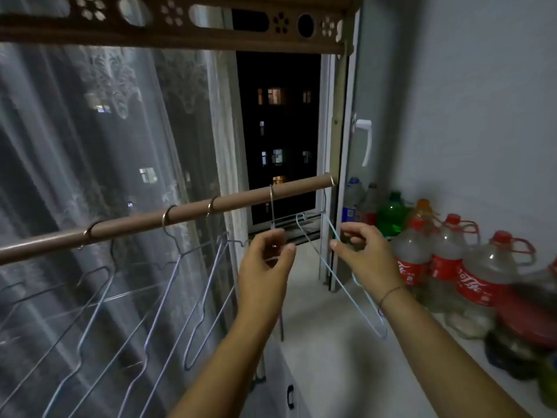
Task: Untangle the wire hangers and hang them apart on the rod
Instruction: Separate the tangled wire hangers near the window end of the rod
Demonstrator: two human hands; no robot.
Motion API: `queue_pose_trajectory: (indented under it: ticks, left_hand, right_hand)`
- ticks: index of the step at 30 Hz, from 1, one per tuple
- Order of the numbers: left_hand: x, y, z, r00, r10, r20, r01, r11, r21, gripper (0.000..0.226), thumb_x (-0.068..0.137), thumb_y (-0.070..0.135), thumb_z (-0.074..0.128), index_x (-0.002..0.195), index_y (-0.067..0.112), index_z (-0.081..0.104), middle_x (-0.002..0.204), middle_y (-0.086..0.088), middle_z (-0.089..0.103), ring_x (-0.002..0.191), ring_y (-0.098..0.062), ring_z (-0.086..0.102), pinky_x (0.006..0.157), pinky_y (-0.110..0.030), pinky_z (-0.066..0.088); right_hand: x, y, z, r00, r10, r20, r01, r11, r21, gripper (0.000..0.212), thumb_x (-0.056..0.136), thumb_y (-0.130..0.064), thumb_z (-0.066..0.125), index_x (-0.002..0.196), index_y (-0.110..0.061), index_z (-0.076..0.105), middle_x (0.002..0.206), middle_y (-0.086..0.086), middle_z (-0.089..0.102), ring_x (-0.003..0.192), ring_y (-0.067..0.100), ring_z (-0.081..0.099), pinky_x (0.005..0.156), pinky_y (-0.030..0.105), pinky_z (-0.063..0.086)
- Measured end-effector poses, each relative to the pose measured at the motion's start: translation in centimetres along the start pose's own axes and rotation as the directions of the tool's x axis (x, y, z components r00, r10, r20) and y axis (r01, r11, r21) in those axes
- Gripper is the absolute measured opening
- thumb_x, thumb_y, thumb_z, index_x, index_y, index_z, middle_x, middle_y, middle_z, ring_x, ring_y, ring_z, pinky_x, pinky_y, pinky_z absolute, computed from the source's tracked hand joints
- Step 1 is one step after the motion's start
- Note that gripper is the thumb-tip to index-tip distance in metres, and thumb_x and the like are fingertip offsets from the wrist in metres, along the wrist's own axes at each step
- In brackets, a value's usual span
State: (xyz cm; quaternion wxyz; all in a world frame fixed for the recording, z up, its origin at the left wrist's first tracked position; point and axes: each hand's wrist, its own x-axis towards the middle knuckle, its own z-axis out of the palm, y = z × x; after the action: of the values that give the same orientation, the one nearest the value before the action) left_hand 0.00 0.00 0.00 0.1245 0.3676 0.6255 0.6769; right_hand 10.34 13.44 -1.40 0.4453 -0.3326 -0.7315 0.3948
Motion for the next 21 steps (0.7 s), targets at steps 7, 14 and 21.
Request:
queue_pose_trajectory:
  ticks: [7,14,21]
  left_hand:
    - [2.6,-0.1,5.4,0.934,-0.294,0.202,0.301,0.954,0.001,0.041,0.09,0.024,0.055,0.129,0.012,0.052,0.12,-0.001,0.06,0.111,-0.016,0.056,0.091,-0.026,0.043]
    - [5.3,-0.1,8.2,0.879,-0.439,0.187,0.458,0.886,-0.072,0.013,0.09,0.017,0.055,0.083,0.015,0.066,0.085,-0.007,0.065,0.076,-0.016,0.057,0.075,-0.029,0.046]
    - [10.1,-0.3,8.4,0.848,-0.527,0.061,0.53,0.836,-0.14,0.01,0.086,0.01,0.057,0.083,0.011,0.067,0.071,-0.005,0.06,0.074,-0.021,0.06,0.076,-0.033,0.052]
  right_hand:
    - [-0.1,1.6,-0.7,0.975,0.19,0.119,-0.18,0.98,-0.087,0.019,0.081,-0.013,0.065,0.099,-0.011,0.066,0.093,0.008,0.069,0.089,0.023,0.065,0.074,0.03,0.054]
    - [1.5,1.1,0.2,0.979,0.152,0.133,-0.149,0.988,-0.035,0.015,0.086,-0.014,0.057,0.077,-0.022,0.066,0.088,0.021,0.069,0.087,0.039,0.065,0.083,0.052,0.054]
    - [5.5,0.6,2.9,0.973,0.158,0.169,-0.165,0.986,0.032,0.01,0.086,-0.019,0.059,0.081,-0.017,0.067,0.068,0.001,0.065,0.066,0.014,0.059,0.06,0.024,0.045]
